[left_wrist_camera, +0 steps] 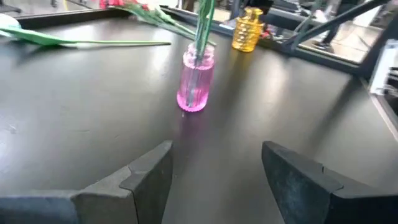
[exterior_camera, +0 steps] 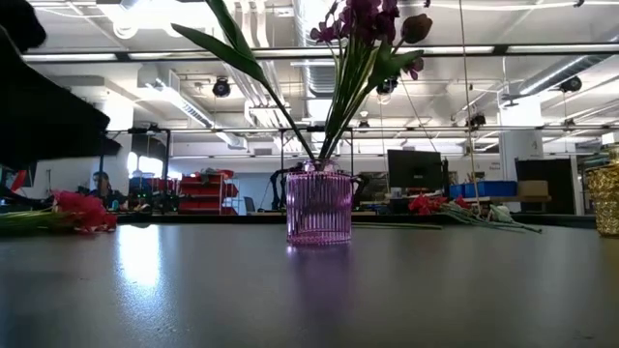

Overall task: Sort flowers into vase by color
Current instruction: Put the violet flowers into the violet vase

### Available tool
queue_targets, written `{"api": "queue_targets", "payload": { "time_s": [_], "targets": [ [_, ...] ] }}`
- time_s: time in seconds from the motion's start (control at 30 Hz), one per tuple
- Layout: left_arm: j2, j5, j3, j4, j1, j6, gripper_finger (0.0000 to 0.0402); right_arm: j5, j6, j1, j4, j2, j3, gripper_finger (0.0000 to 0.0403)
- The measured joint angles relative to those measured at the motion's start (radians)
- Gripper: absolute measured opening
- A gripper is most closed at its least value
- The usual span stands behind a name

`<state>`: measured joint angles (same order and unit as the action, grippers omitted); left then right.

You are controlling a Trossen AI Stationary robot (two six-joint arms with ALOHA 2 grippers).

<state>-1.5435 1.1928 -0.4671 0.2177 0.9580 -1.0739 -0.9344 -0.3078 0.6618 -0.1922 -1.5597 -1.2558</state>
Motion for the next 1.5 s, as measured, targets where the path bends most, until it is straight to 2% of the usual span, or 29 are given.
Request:
{"api": "queue_targets", "payload": {
  "time_s": [0.1, 0.2, 0.4, 0.63, 0.97, 1.33, 1.5],
  "targets": [
    [-0.073, -0.004, -0.009, 0.066, -0.035, 0.022, 0.0229, 0.048, 0.219, -0.061, 0.320, -0.002, 0.033, 0.0018],
    [-0.134, -0.010, -0.040, 0.071, -0.052, 0.022, 0.0229, 0.136, 0.325, -0.118, 0.503, -0.003, 0.069, 0.0018],
    [-0.232, 0.032, -0.124, 0.095, -0.058, 0.012, 0.0229, 0.147, 0.348, -0.234, 0.691, -0.006, 0.199, 0.0018],
    [-0.298, 0.004, -0.203, 0.096, -0.059, 0.012, 0.0229, 0.152, 0.345, -0.289, 0.884, -0.006, 0.330, 0.0018],
    [-0.305, 0.003, -0.224, 0.093, -0.118, 0.052, 0.0229, 0.147, 0.349, -0.302, 0.960, -0.046, 0.375, 0.0018],
    [-0.273, 0.002, -0.214, 0.067, -0.208, 0.098, 0.0229, 0.147, 0.180, -0.337, 0.954, -0.143, 0.377, 0.0018],
    [-0.247, -0.003, -0.197, 0.045, -0.227, 0.098, 0.0229, 0.147, 0.092, -0.344, 0.928, -0.170, 0.375, 0.0035]
  ]
}}
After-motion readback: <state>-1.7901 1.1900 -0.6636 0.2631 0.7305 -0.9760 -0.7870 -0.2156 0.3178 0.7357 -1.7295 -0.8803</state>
